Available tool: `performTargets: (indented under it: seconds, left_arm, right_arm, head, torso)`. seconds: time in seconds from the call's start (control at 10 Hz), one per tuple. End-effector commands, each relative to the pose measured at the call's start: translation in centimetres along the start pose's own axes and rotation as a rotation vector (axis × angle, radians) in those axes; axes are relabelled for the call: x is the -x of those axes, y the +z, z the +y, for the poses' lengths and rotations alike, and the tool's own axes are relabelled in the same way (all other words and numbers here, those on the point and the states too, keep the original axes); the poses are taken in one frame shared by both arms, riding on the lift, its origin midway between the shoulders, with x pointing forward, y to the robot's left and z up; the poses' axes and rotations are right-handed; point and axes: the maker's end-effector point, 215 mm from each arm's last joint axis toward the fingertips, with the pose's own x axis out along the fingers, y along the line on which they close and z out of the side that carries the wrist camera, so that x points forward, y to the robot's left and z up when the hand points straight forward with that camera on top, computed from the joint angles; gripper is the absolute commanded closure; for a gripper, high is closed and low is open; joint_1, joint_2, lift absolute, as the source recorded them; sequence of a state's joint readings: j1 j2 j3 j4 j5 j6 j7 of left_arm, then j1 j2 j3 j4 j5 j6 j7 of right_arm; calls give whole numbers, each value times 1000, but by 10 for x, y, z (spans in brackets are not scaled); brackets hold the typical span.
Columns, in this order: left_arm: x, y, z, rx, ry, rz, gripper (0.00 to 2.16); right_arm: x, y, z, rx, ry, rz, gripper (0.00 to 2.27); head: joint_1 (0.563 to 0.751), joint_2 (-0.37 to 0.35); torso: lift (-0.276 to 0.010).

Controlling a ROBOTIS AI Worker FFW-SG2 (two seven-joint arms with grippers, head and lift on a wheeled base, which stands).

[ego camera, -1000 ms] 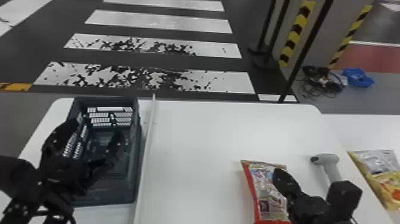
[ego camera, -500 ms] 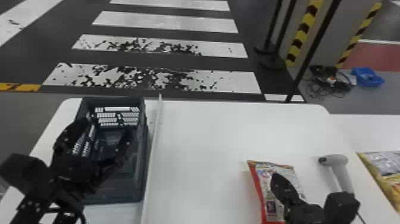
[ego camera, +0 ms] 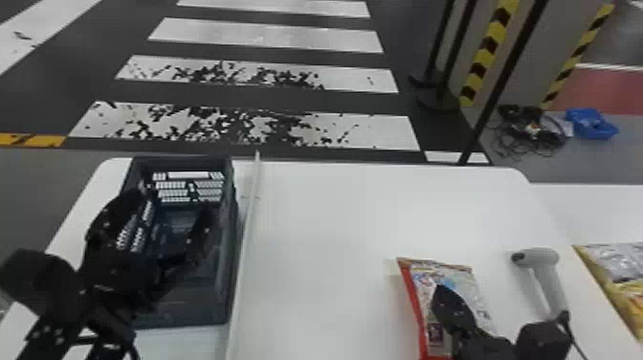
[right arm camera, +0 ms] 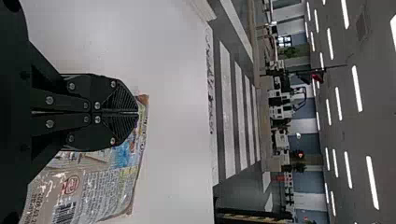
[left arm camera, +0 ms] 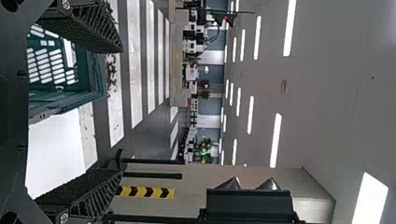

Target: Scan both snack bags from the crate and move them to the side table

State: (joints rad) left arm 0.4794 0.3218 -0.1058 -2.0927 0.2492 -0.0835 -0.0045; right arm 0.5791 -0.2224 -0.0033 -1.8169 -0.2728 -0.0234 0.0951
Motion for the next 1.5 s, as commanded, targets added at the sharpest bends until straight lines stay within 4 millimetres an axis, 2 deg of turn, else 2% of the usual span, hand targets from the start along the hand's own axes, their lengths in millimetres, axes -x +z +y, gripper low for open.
performTargets:
  seconds: [0.0,0.3,0.7,0.9,1.1,1.2,1.3,1.4]
  left_arm:
    - [0,1,-1,1,0,-3,80]
    - [0,1,-4,1,-2,-3,80]
    - [0,4,-8,-4,-9,-7,80]
    - [4,8,-6,-6,-4,-12,80]
    - [4,9,-8,-7,-7,-13,80]
    - [5,9,-9,-6,-8,-13,80]
    - [5,10,-8,-9,-7,-15,80]
    - [5,10,-10,-7,-11,-15,80]
  right_arm:
    - [-3,-11,2,-3,3,5,2246]
    - [-7,-25,1,2,3,13,2250]
    - [-7,-33,4,-2,6,6,2250]
    - [-1,4,7,-6,10,-84,2250]
    - [10,56,-6,-14,-9,-161,2246]
    - [16,76,-15,-11,-20,-184,1939]
    - [17,85,-33,22,-37,-177,873]
    - [11,81,-60,58,-63,-121,26]
  head:
    - [695,-87]
    - [695,-83]
    - [695,-91]
    - [695,-89]
    - [695,-90]
    - [695,-95]
    - [695,-109]
    - [695,-127]
  torso:
    - [-95]
    - [-95]
    - [-95]
    - [-95]
    - [-95]
    - [-95]
    - [-95]
    - [-95]
